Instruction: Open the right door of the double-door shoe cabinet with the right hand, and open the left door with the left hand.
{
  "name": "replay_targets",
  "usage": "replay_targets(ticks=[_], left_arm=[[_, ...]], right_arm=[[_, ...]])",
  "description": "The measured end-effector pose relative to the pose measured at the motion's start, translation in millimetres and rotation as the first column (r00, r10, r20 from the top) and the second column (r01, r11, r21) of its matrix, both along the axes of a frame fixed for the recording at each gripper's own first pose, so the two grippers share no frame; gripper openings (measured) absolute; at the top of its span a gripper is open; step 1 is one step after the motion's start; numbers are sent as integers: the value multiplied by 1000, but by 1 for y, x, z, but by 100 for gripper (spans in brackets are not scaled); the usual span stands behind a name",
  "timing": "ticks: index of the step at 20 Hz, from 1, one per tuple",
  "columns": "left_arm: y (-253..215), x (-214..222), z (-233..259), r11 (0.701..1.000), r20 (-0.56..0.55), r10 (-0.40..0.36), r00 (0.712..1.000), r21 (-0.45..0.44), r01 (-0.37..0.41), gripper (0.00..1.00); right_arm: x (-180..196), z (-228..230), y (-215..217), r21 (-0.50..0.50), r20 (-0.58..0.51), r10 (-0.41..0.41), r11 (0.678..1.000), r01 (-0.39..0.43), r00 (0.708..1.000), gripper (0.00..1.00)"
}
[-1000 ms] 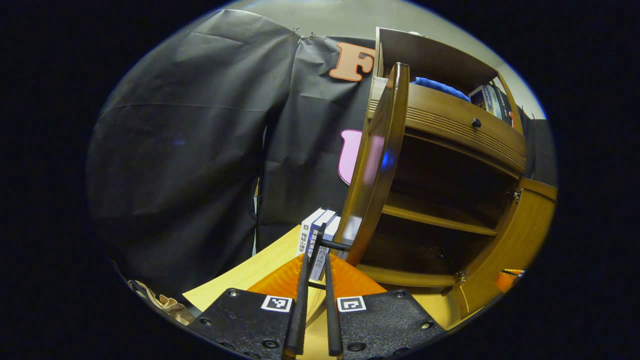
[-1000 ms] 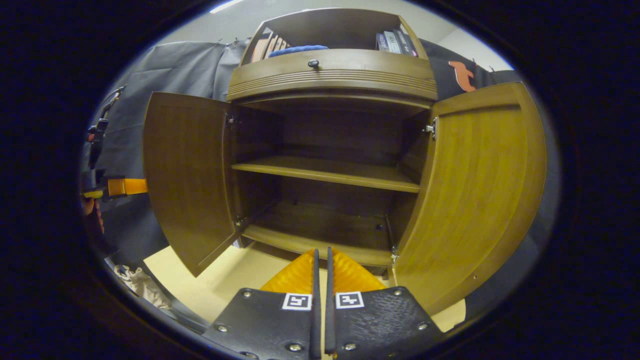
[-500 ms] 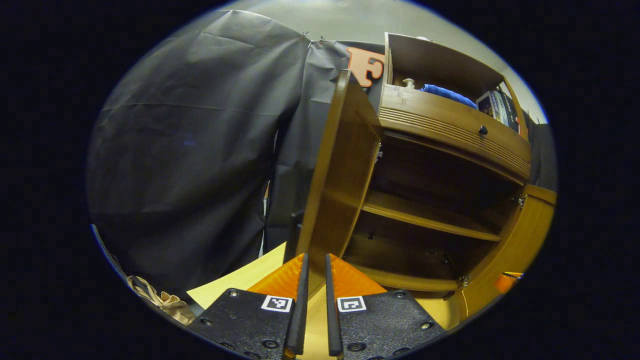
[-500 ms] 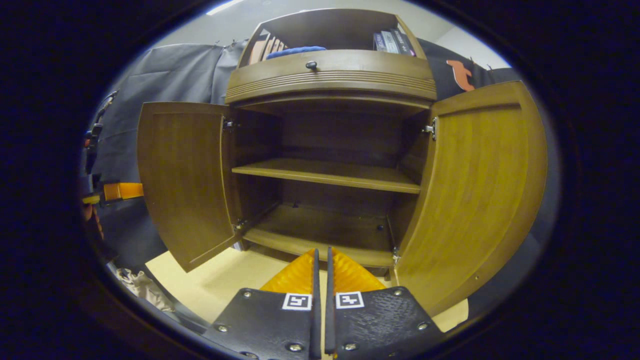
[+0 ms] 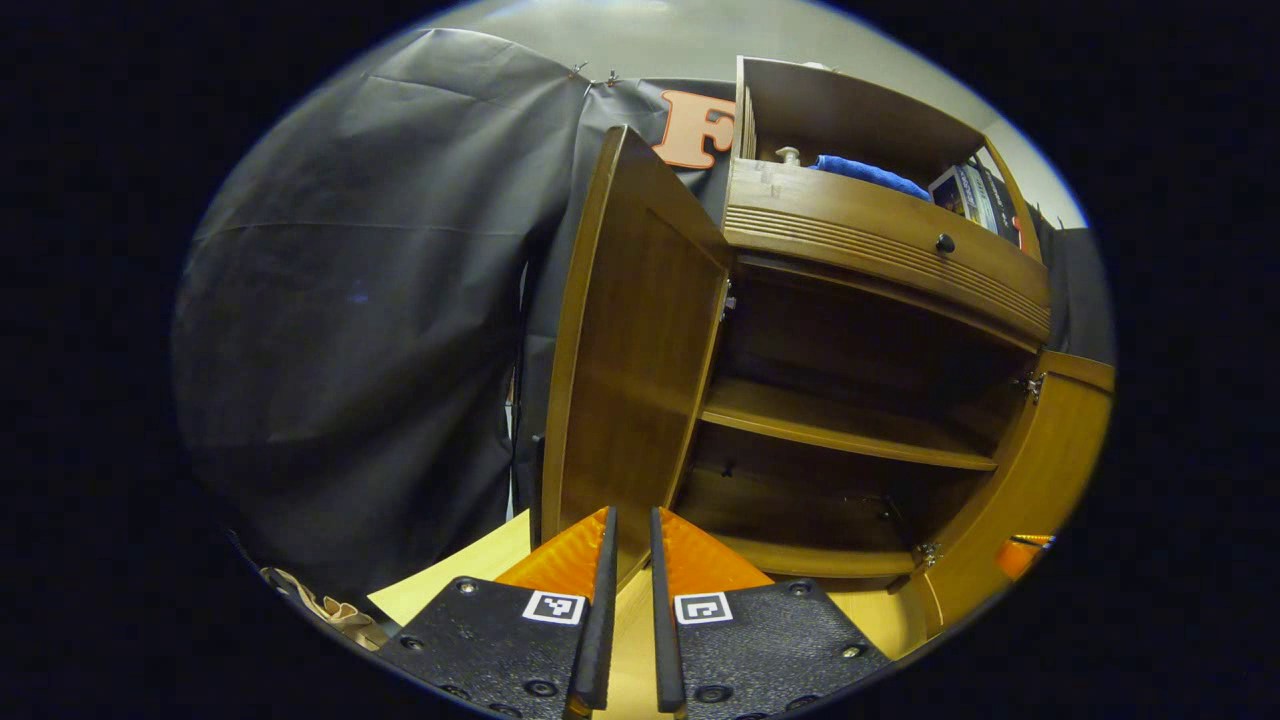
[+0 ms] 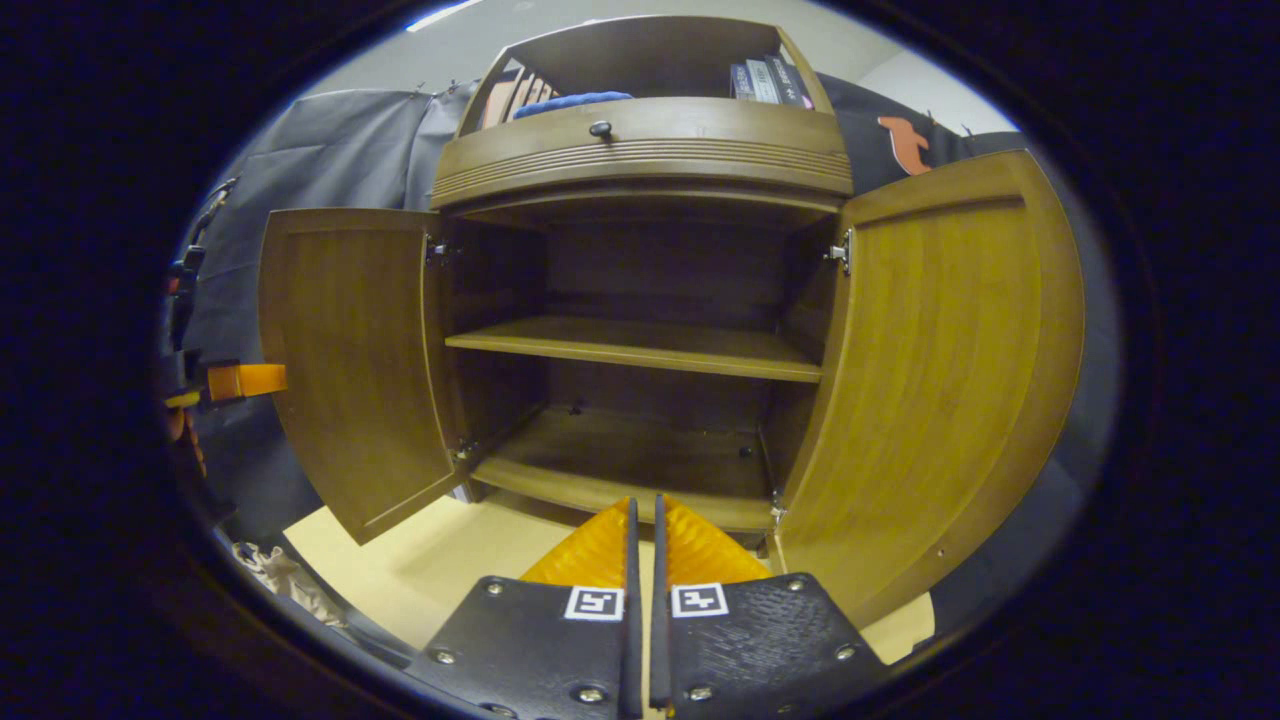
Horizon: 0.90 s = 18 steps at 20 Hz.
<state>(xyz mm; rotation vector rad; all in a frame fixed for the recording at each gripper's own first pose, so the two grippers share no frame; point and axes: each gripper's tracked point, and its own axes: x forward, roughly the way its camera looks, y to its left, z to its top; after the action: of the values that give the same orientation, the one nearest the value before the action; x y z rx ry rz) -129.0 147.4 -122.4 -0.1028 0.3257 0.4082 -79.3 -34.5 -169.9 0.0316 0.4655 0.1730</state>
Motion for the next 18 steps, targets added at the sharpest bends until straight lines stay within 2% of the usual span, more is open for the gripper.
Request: replay_targets(ticks=[15,16,17,18], left_arm=[[2,7,0,1000,-3,-11,1000,14,11,19],[1,8,0,1000,-2,-16,1000,13,16,14],[0,11,1,1000,0,-20,1000,14,20,19],[-2,12,2,1000,1,-25,1000,15,25,19]], right_arm=[[11,5,-1,-4,18,-12,1000,12,1000,4],[11,6,-2,-3,21,-15,1000,15,1000,3],[13,8,-3,-4,25,-18,1000,18,1000,3],[14,8,-4,-6,28,-20,1000,20,999,3]])
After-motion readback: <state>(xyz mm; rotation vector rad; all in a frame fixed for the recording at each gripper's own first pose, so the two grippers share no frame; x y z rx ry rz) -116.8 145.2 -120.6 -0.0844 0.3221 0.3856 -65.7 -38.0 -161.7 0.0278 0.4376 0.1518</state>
